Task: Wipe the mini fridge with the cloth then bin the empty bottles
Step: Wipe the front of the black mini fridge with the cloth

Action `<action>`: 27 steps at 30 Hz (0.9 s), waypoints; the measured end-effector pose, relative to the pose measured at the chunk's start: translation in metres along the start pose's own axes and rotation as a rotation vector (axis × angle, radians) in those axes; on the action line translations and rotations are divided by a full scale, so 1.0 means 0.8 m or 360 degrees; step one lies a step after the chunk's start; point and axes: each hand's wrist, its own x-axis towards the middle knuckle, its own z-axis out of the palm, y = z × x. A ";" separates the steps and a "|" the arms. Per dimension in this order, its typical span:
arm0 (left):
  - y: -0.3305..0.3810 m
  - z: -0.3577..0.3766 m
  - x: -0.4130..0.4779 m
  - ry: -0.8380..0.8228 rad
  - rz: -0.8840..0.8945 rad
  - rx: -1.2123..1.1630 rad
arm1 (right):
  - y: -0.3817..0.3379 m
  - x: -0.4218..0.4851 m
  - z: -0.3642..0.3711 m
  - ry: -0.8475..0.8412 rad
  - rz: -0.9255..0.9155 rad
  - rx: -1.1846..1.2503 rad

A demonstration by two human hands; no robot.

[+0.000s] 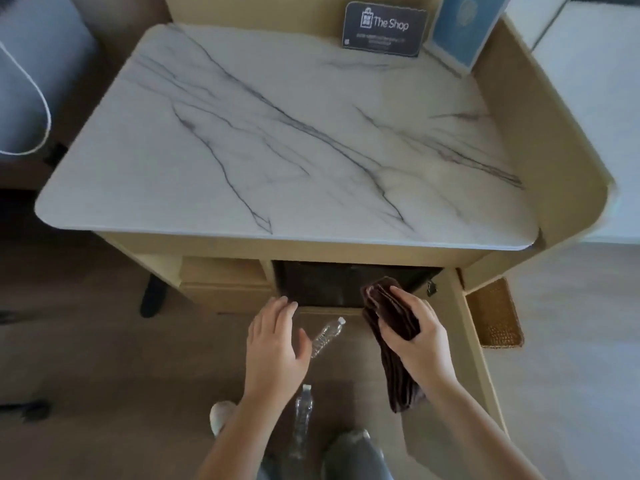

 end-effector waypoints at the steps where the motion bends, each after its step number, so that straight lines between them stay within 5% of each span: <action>1: -0.003 0.007 -0.004 0.0013 -0.0020 0.0012 | 0.009 0.004 0.004 -0.0011 0.0001 0.0013; 20: -0.207 0.290 0.060 0.0205 0.0162 -0.0098 | 0.282 0.110 0.242 0.0207 -0.0400 0.0120; 27: -0.267 0.381 0.122 0.0649 0.0286 -0.0055 | 0.364 0.179 0.304 0.0495 -0.0857 0.0100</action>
